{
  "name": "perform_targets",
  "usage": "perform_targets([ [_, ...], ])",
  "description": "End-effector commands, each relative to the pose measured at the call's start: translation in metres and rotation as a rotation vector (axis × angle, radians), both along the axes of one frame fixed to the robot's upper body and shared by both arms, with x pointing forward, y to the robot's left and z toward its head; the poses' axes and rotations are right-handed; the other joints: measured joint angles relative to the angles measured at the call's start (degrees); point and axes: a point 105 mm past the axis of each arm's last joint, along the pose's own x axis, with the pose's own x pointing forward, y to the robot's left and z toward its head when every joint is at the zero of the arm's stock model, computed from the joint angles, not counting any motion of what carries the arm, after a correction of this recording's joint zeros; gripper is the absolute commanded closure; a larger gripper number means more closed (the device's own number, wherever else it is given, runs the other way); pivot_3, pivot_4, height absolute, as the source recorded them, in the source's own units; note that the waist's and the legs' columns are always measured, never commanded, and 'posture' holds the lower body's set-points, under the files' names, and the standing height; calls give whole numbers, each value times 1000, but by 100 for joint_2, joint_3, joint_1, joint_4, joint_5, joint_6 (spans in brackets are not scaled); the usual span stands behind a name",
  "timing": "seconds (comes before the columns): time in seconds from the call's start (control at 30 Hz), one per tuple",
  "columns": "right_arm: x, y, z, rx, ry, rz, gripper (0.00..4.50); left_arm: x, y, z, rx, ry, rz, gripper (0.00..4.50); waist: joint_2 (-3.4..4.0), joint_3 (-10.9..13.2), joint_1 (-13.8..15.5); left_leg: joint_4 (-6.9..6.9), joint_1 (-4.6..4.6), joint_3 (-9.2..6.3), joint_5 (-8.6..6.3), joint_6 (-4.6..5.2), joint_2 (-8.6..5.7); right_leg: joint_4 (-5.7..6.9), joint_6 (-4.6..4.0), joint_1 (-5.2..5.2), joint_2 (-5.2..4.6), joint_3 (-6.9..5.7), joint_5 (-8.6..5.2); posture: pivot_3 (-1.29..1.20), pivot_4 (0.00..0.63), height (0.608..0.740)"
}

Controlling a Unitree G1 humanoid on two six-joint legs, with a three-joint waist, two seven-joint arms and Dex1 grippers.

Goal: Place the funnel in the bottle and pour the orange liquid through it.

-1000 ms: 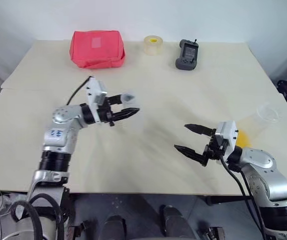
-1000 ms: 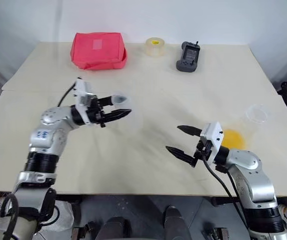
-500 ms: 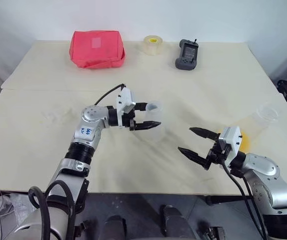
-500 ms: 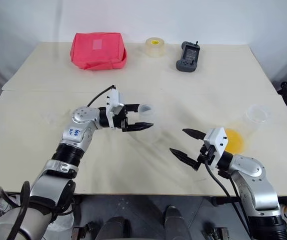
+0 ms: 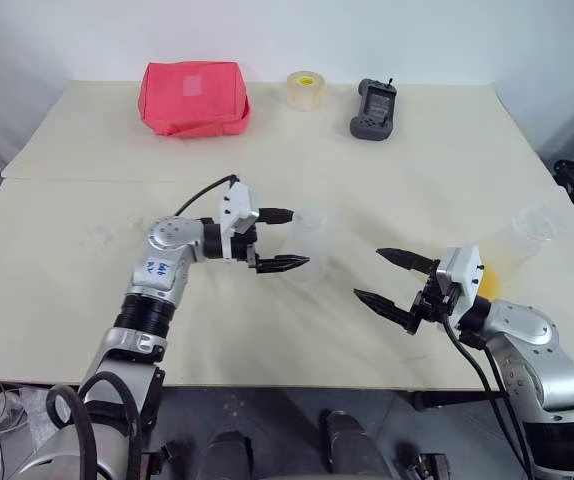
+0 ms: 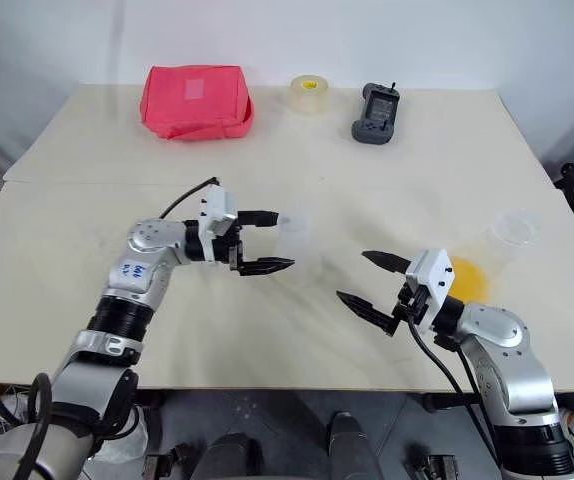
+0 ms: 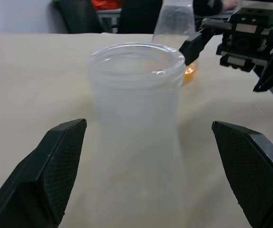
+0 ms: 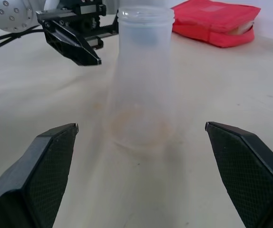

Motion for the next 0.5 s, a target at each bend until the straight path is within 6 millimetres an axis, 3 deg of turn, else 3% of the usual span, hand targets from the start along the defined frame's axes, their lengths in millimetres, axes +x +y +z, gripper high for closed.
perform_targets([
  [0.03,-4,1,3,-31,-10,45,0,-6,28,14,-19,-27,58,16,0,0,0,0,0,0,0,0,0,2,0,0,0,0,0,0,150,740],
  [0.2,-3,5,12,-30,-26,104,0,-15,75,28,-58,-63,238,16,0,0,7,1,-1,-1,0,0,1,4,0,0,-3,0,0,0,150,740],
  [0.37,-4,15,24,-20,-33,180,0,-29,112,28,-123,-90,446,16,0,0,7,1,0,-2,-1,2,3,5,-1,0,-3,-1,0,0,150,740],
  [0.5,-19,32,23,11,16,298,0,-69,153,10,-177,-66,698,16,0,0,-35,-3,1,0,-4,7,7,5,-2,-1,-7,0,-1,0,150,740],
])
